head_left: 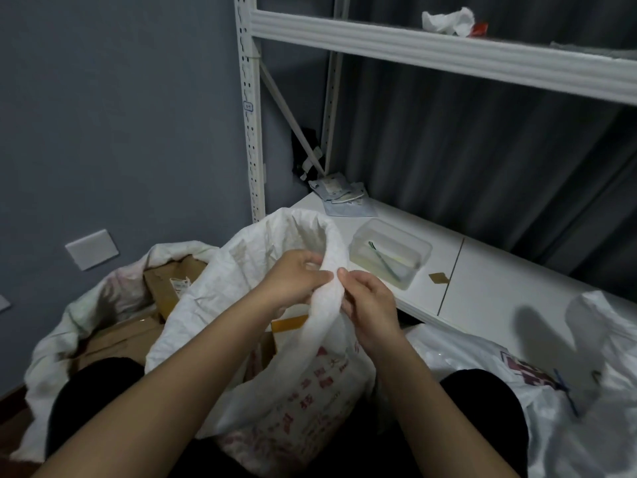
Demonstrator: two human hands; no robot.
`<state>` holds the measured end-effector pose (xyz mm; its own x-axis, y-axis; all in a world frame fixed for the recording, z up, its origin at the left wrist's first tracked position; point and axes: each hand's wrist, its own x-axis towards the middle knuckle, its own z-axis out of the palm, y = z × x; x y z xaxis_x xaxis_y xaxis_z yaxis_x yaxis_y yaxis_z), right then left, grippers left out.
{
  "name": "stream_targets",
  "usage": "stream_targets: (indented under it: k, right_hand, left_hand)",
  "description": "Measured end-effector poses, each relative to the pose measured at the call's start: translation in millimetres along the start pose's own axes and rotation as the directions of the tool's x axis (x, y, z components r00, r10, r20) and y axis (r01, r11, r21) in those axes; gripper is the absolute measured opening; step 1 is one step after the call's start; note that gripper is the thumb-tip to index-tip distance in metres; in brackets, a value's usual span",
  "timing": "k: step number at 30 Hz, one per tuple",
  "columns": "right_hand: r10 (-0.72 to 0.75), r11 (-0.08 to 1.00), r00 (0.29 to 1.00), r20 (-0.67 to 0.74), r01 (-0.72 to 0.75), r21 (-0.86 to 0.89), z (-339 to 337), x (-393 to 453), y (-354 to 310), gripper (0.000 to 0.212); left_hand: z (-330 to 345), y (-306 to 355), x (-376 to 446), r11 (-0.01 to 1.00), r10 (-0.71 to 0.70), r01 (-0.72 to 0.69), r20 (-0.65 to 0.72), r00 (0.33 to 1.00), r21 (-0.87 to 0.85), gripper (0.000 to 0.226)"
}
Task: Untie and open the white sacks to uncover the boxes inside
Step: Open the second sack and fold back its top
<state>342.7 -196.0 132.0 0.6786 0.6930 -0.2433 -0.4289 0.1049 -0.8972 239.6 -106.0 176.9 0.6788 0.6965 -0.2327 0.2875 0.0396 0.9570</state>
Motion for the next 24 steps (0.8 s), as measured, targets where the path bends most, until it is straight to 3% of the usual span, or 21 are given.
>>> stream_targets:
  k: [2,4,8,11,13,17,19,20,22,24]
  right_hand:
    - [-0.217,0.913,0.973,-0.076,0.175,-0.368,1,-9,5,0.015]
    - [-0.272,0.864,0.962,-0.019,0.236,-0.445,1,-20,8,0.01]
    - [-0.296,0.729,0.946,0.135,0.315,-0.608,4,-28,18,0.025]
    - [-0.078,0.848,0.985,0.157,0.148,-0.508,8,-26,8,0.034]
    - [0.05,0.883,0.979,0.195,0.048,-0.467,12,-27,4,0.039]
    - [-0.023,0.858,0.983,0.18,0.112,-0.501,20,-31,6,0.038]
    - [-0.014,0.944,0.991,0.134,0.058,-0.325,17,-26,4,0.036]
    - [0.042,0.992,0.988,0.148,-0.023,-0.127,16,-24,1,0.036]
    - [0.108,0.956,0.978,0.178,-0.152,0.252,9,-18,1,0.034]
    - [0.117,0.927,0.989,0.089,-0.141,0.348,7,-15,9,0.028]
  left_hand:
    - [1,-3,1,0.999,0.032,-0.031,-0.079,0.996,0.009,0.03]
    - [2,-3,3,0.998,0.066,-0.063,-0.115,0.991,0.033,0.029]
    - [9,1,6,0.987,0.1,-0.085,-0.107,0.989,0.137,0.029]
    - [6,3,4,0.991,0.066,-0.07,0.039,0.997,0.113,0.035]
    - [2,1,0,0.999,0.041,-0.042,0.145,0.989,0.004,0.036]
    - [-7,-1,-8,0.926,0.042,0.07,0.286,0.957,-0.371,0.038]
    - [-12,-3,-10,0.925,0.031,0.068,0.253,0.967,-0.373,0.036]
    - [-14,-5,-11,0.964,0.024,0.025,0.18,0.983,-0.266,0.032]
    - [-16,-12,-16,0.998,0.053,-0.054,0.015,0.998,0.025,0.024]
    - [-13,-20,-18,0.989,0.085,-0.078,-0.048,0.995,0.129,0.022]
